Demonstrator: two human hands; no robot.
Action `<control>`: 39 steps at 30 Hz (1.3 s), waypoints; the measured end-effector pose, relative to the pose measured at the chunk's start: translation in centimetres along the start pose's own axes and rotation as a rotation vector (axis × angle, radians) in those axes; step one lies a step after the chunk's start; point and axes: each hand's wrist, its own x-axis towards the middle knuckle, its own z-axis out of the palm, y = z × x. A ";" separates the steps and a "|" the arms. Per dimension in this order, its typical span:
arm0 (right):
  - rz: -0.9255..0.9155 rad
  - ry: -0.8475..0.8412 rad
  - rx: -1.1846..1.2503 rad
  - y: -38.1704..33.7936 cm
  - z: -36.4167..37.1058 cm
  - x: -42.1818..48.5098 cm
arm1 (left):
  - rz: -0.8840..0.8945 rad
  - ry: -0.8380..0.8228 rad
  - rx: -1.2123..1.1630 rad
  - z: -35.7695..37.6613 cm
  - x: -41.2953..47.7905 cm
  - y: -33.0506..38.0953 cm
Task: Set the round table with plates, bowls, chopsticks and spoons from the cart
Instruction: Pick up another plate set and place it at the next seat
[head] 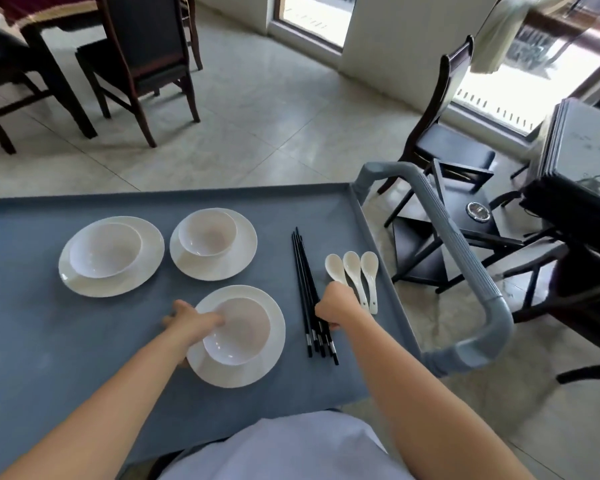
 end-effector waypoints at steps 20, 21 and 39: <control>0.009 0.069 0.938 5.5 -1.8 0.8 | -0.063 0.040 -0.059 0.7 0.7 -0.3; 0.005 0.139 0.883 6.0 -1.8 0.9 | -0.065 0.040 -0.066 0.7 0.7 -0.3; -0.384 0.001 1.100 3.4 -1.2 -0.8 | 0.003 0.041 -0.238 0.7 0.0 -2.1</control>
